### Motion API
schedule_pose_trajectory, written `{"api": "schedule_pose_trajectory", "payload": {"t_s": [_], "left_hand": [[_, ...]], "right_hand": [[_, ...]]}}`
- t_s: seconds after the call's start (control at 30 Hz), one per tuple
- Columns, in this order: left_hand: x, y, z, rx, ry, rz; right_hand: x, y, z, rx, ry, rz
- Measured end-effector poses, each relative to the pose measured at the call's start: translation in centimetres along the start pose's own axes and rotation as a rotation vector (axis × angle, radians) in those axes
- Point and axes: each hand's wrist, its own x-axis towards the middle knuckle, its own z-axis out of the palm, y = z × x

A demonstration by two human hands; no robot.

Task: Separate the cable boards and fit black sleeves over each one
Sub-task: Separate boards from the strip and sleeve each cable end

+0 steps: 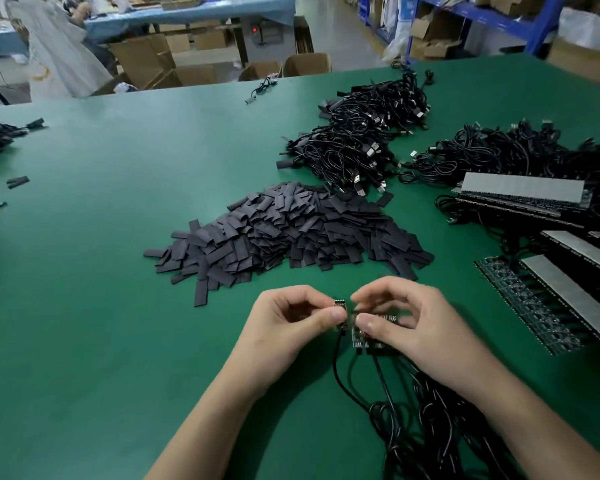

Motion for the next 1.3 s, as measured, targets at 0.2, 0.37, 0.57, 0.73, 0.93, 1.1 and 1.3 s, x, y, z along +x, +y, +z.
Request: {"api": "schedule_pose_trajectory", "payload": {"t_s": [0.2,0.37,0.57,0.73,0.93,1.1,1.3], "left_hand": [[0.3,-0.6,0.1,0.044,0.051,0.093],[0.5,-0.7,0.1,0.234,0.039,0.132],[1.2,-1.3,-4.5,1.001,0.608,0.136],[1.2,-1.8,-5.9,1.096,0.613,-0.060],[1.1,-1.6,-6.0,1.037,0.684,0.016],[1.2,-1.7,-6.1,0.965,0.717,0.088],[1.6,-1.4,-5.6,0.631,0.660,0.224]], "right_hand": [[-0.3,-0.6,1.1,-0.267,-0.001,-0.199],[-0.4,-0.7,0.8,-0.089,-0.050,-0.073],[-0.5,-1.6,-0.8,0.642,-0.078,0.067],[-0.8,-2.0,-2.1,1.046,-0.020,0.128],[-0.5,-2.3,-3.0,1.177,0.066,0.103],[-0.4,-2.2,-4.9,0.992,0.010,-0.046],[-0.4,-1.7,-5.8,0.331,0.020,-0.054]]}}
